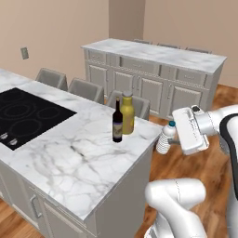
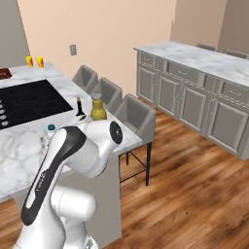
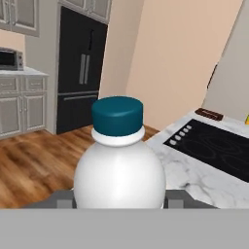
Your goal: Place the drinks on the dining counter in a tight cluster.
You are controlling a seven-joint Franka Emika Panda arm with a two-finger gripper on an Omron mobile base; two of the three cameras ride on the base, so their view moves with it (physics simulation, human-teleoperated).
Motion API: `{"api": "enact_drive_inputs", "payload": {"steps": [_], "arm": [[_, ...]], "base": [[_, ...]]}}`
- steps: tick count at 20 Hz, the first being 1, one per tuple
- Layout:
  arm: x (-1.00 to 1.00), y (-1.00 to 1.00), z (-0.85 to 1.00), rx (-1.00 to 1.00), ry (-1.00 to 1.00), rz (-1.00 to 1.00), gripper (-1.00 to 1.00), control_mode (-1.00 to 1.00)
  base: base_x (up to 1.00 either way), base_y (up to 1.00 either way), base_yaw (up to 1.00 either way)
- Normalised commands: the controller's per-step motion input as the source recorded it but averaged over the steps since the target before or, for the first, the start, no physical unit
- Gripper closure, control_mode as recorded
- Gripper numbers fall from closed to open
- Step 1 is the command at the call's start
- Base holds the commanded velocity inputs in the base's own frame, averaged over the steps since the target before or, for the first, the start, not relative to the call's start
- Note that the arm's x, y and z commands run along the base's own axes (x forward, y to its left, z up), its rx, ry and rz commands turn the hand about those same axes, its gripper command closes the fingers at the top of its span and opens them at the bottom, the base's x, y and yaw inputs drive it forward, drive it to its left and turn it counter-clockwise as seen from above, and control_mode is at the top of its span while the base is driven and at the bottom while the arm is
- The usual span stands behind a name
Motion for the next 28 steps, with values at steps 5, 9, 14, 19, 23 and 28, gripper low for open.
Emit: {"api": "enact_drive_inputs", "payload": {"steps": [5,9,14,19,23,28], "arm": [[0.22,0.79,-0.28,-0.02,0.01,-0.38,1.0,-1.0],[0.53,0.79,-0.3,-0.12,0.01,-0.34,1.0,-1.0],[0.5,0.38,-0.2,-0.09,0.16,-0.07,1.0,-1.0],[0.15,0.0,-0.59,0.16,0.18,-0.02,1.0,-1.0],[0.21,-0.01,-0.69,0.4,0.02,-0.13,1.0,-1.0],[0.43,0.1,-0.54,0.14,-0.04,-0.1,1.0,-1.0]], "base": [[0.0,0.0,0.0],[0.0,0.0,0.0],[0.0,0.0,0.0],[0.0,0.0,0.0],[0.0,0.0,0.0],[0.0,0.0,0.0]]}}
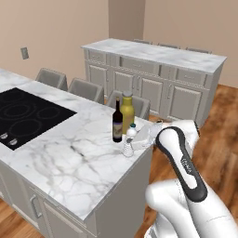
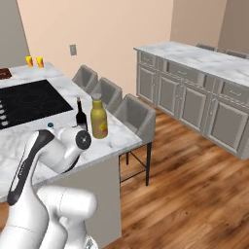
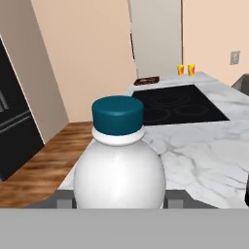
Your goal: Place the drinks on the dining counter in a tight cluster.
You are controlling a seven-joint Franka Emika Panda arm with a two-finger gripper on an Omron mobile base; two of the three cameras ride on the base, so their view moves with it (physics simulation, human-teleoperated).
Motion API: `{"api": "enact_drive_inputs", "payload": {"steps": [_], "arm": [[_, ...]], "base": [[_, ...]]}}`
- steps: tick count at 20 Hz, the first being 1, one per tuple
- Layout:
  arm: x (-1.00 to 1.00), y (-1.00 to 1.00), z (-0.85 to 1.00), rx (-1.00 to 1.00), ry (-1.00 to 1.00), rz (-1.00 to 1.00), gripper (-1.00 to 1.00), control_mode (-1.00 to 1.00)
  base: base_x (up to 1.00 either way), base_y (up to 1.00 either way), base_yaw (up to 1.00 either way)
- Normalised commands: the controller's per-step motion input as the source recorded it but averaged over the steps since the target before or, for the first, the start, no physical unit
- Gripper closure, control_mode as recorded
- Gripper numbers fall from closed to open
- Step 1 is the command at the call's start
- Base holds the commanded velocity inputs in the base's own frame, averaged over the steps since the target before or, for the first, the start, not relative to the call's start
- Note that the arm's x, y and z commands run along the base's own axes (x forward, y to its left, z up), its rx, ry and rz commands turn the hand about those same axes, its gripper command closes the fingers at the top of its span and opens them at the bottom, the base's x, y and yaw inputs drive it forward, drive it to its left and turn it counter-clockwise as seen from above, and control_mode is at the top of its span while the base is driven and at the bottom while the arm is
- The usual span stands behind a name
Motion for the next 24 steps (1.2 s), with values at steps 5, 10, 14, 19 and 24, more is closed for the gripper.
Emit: {"api": "enact_drive_inputs", "payload": {"steps": [5,10,14,19,24], "arm": [[0.71,0.23,-0.05,-0.01,0.12,-0.1,1.0,-1.0],[0.49,0.03,0.0,-0.02,0.09,-0.04,1.0,-1.0],[0.27,0.0,-0.05,0.0,0.0,0.0,1.0,-1.0],[0.05,0.01,-0.08,-0.09,-0.05,0.0,1.0,-1.0],[0.06,0.02,0.0,-0.2,0.01,-0.02,1.0,-1.0]], "base": [[0.0,0.0,0.0],[0.0,0.0,0.0],[0.0,0.0,0.0],[0.0,0.0,0.0],[0.0,0.0,0.0]]}}
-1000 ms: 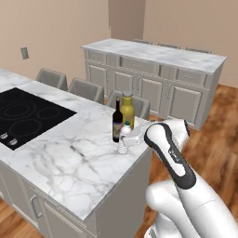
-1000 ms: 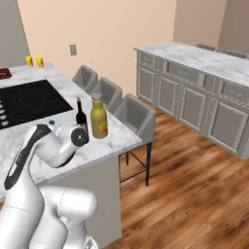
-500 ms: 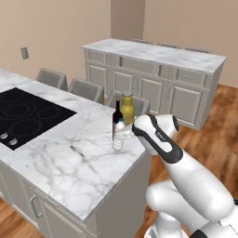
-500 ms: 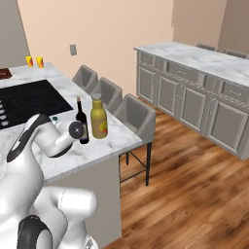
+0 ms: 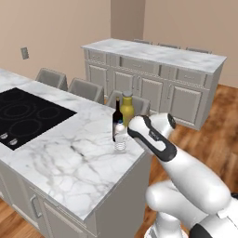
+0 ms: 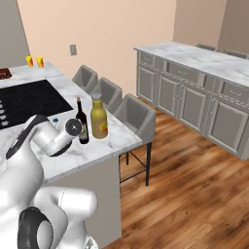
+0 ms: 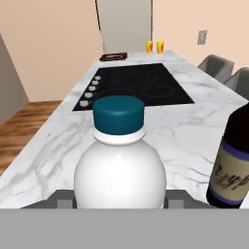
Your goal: Place the drinks on the dining counter in a tight cluster.
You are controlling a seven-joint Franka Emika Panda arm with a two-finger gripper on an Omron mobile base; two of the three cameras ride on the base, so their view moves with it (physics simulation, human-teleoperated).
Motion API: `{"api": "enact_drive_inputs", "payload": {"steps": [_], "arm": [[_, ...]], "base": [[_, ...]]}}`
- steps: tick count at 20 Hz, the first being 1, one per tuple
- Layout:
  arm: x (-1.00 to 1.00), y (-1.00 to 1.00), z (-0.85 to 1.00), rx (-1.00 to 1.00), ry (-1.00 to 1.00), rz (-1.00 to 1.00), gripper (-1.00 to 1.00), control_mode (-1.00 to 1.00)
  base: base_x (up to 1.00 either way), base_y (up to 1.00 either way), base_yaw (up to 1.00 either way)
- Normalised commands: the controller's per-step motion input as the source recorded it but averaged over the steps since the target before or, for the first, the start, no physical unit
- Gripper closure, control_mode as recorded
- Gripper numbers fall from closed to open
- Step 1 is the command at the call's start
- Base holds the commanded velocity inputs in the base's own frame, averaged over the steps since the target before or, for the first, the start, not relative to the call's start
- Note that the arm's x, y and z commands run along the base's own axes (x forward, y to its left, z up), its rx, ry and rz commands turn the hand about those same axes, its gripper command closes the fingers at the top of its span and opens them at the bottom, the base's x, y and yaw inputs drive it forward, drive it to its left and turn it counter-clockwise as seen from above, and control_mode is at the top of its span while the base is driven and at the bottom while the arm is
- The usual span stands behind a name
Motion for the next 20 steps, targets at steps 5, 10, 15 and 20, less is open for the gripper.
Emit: {"api": "enact_drive_inputs", "payload": {"steps": [5,10,15,20], "arm": [[0.2,0.0,-0.05,-0.03,0.01,-0.02,1.0,-1.0],[0.16,0.0,-0.15,0.0,0.01,0.0,1.0,-1.0],[0.0,0.03,-0.31,0.0,0.0,0.0,1.0,-1.0],[0.0,0.09,-0.3,0.0,0.0,0.0,1.0,-1.0]], "base": [[0.0,0.0,0.0],[0.0,0.0,0.0],[0.0,0.0,0.0],[0.0,0.0,0.0]]}}
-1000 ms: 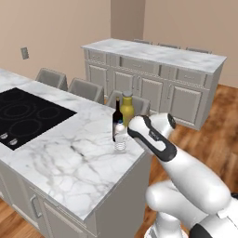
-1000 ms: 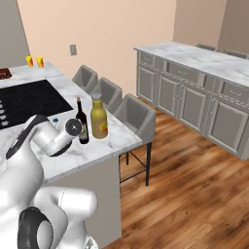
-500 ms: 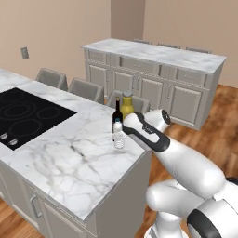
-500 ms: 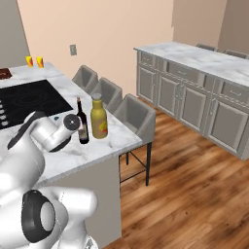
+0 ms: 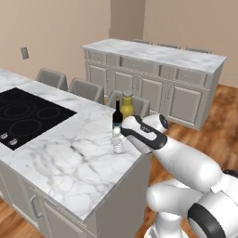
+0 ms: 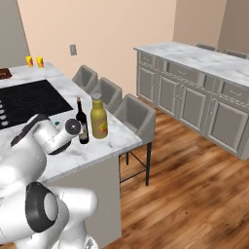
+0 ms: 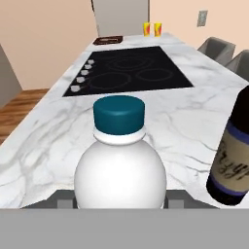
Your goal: Place the drinks on the dining counter in a tight cluster.
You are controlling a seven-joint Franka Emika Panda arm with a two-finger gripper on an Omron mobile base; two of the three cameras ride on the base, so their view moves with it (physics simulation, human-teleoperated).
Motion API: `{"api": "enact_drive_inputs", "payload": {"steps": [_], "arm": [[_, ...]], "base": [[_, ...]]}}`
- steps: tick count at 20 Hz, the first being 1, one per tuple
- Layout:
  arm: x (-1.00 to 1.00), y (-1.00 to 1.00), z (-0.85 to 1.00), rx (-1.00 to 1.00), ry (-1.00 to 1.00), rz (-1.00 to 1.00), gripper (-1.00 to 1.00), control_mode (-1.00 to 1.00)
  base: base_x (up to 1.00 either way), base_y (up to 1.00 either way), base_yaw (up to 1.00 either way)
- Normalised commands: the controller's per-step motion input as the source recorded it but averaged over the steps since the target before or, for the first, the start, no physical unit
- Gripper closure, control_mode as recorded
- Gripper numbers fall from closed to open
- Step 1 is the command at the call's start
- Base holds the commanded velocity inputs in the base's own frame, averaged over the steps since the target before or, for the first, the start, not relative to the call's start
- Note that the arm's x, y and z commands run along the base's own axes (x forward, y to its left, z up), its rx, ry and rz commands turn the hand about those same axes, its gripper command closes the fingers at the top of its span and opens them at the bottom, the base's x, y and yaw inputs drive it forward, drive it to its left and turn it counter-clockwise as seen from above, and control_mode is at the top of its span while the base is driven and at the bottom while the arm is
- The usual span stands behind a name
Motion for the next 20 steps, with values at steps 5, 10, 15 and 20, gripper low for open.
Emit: {"api": "enact_drive_inputs", "payload": {"steps": [5,10,15,20], "arm": [[0.11,0.1,-0.31,0.02,-0.05,0.0,1.0,-1.0],[0.26,0.04,-0.18,0.01,-0.07,0.0,1.0,-1.0],[0.21,0.0,0.0,0.0,0.0,0.0,1.0,-1.0],[0.28,0.0,0.0,0.01,-0.04,0.0,1.0,-1.0]], "base": [[0.0,0.0,0.0],[0.0,0.0,0.0],[0.0,0.0,0.0],[0.0,0.0,0.0]]}}
